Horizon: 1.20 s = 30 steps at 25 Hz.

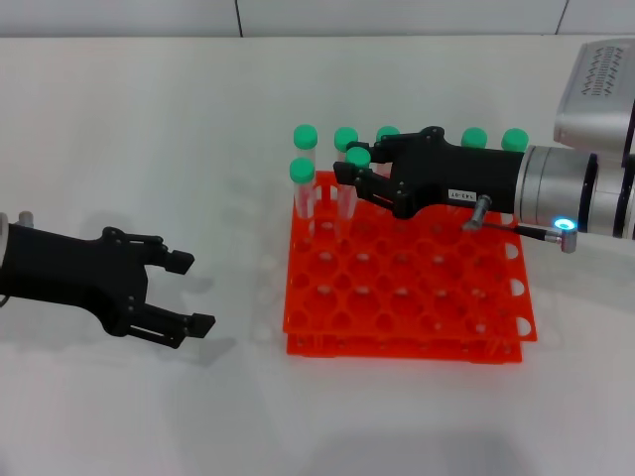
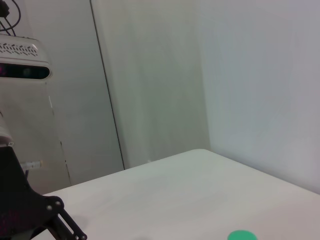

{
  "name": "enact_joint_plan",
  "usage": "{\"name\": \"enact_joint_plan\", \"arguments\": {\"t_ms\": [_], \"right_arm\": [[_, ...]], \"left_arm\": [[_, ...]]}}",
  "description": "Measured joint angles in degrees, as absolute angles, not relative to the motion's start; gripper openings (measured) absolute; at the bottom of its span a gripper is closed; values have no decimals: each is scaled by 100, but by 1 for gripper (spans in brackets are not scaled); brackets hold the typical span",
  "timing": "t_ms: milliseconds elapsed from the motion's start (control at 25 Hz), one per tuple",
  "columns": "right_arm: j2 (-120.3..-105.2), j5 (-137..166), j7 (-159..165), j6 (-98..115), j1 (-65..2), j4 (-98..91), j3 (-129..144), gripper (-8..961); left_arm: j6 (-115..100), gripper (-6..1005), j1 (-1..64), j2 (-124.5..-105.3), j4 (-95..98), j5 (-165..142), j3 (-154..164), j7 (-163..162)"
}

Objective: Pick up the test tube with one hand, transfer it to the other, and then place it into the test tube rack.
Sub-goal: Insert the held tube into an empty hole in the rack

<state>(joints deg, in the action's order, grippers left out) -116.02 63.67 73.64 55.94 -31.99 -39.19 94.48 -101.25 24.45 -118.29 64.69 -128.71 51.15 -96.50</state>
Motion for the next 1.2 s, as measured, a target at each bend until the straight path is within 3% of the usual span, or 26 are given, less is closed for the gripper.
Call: {"name": "enact_joint_plan", "arguments": {"t_ms": [1200], "right_arm": [[-11586,6374,7365,5574,-3278,-3920,9448,265]], "left_arm": [[-10081,888,2619,-11825,6293,-12974,5115,-9641]]}}
